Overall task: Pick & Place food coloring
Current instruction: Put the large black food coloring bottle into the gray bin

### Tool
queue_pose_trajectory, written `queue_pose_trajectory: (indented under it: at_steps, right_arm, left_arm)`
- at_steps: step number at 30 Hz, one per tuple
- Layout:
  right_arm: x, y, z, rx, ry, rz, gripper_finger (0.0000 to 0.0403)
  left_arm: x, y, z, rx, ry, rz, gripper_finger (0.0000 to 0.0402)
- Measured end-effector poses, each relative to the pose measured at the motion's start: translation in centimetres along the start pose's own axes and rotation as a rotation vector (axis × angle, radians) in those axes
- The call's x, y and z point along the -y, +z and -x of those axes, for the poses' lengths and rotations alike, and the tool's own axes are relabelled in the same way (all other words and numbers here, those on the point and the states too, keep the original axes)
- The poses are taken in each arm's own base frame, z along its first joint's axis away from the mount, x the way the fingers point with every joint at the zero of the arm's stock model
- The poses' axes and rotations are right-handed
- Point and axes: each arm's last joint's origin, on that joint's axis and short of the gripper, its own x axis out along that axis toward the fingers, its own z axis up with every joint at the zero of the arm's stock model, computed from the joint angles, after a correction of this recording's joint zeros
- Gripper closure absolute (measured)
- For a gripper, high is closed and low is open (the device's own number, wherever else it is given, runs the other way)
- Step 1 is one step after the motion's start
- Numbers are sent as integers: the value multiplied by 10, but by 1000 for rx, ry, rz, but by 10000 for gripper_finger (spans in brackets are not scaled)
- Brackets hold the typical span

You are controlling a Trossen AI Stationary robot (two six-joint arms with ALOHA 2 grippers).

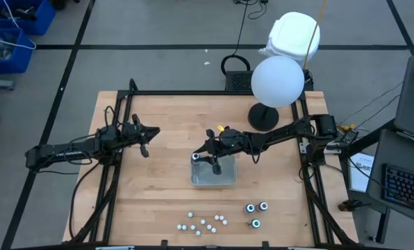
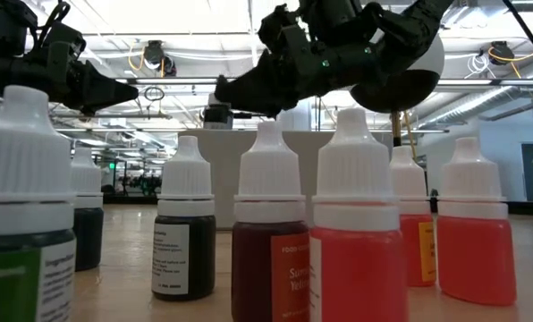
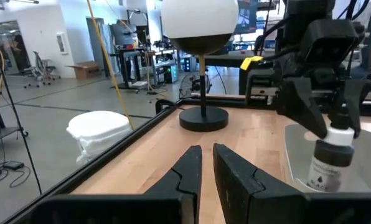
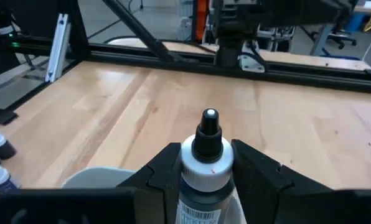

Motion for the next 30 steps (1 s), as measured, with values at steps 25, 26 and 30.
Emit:
queue_pose_trajectory:
  at_steps: [25,26,30]
  right_arm:
    - [-11,-16,6,9,-69,-24,289]
    - [-11,-16,6,8,-78,-21,288]
    - [-13,-17,6,-2,-113,-22,286]
  left_arm:
    - [0,1,0,8,0,2,355]
    - [0,1,0,8,0,2,355]
    - [0,1,0,10,1,2,355]
